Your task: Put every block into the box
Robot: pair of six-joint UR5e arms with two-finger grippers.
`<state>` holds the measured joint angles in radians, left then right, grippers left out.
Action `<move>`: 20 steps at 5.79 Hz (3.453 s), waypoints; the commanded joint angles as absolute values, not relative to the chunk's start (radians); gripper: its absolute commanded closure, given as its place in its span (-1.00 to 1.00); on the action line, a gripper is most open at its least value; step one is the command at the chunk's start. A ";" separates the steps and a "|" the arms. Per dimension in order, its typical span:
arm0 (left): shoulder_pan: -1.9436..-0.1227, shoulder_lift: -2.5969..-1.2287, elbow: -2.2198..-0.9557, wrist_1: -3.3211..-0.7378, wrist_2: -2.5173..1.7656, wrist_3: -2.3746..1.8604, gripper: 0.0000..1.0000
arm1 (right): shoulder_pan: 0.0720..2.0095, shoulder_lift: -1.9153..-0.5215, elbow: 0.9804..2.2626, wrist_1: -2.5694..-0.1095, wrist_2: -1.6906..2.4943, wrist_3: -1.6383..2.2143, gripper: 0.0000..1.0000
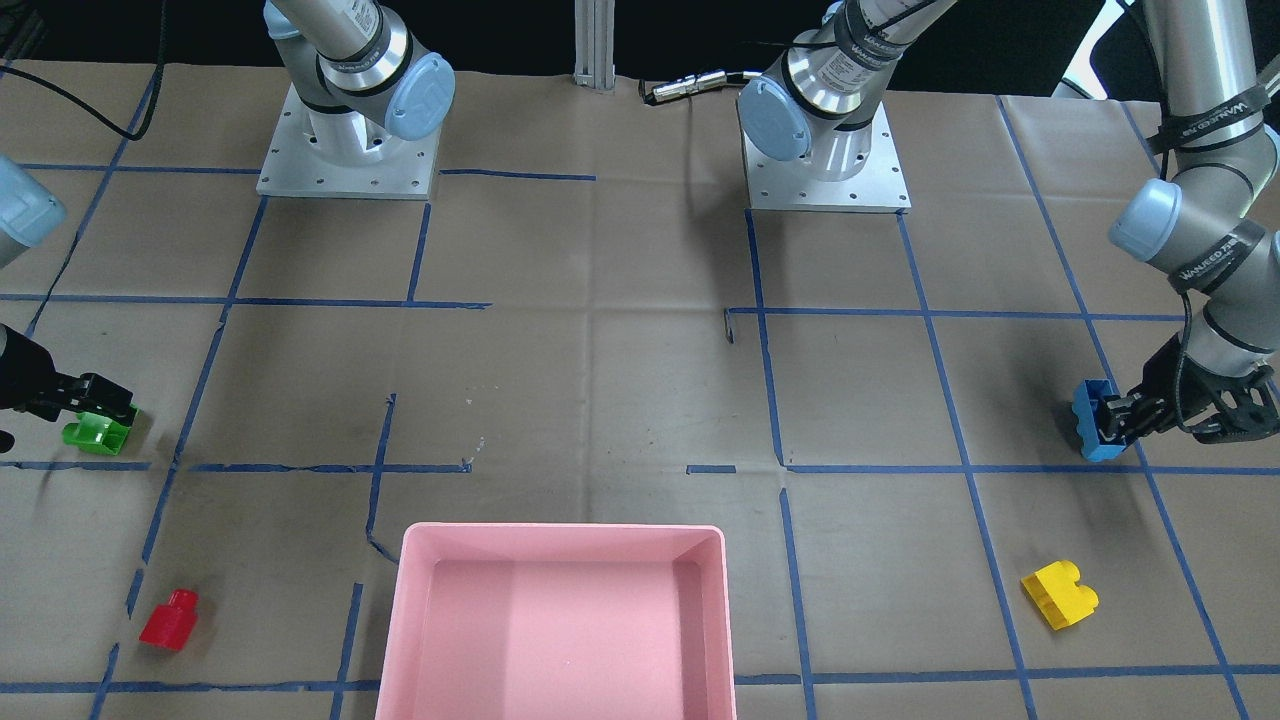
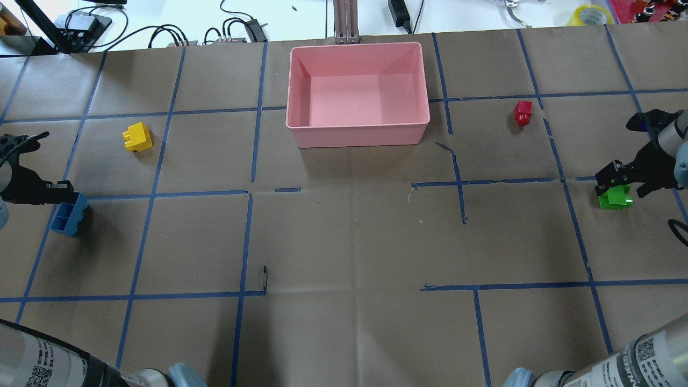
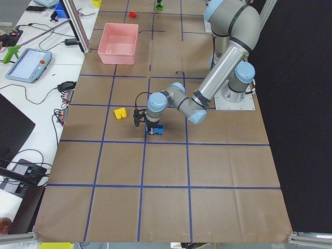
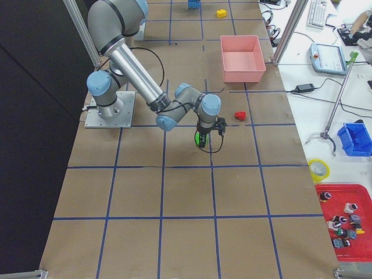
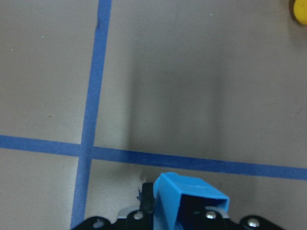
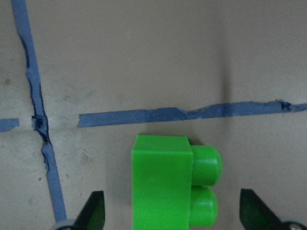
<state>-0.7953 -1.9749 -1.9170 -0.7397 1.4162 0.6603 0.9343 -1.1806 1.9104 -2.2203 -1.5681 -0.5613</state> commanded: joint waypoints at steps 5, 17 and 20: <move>-0.834 -1.895 -1.736 -1.017 1.417 0.647 1.00 | 0.934 -1.164 1.913 -2.224 -1.574 -0.560 -0.76; -1.764 -2.307 -1.022 -1.243 1.546 -0.275 1.00 | 1.087 -1.227 1.482 -1.858 -1.640 -0.549 0.67; -1.763 -2.318 -1.032 -1.120 1.551 -0.275 -0.88 | 1.161 -1.215 1.457 -1.858 -1.413 -0.473 0.67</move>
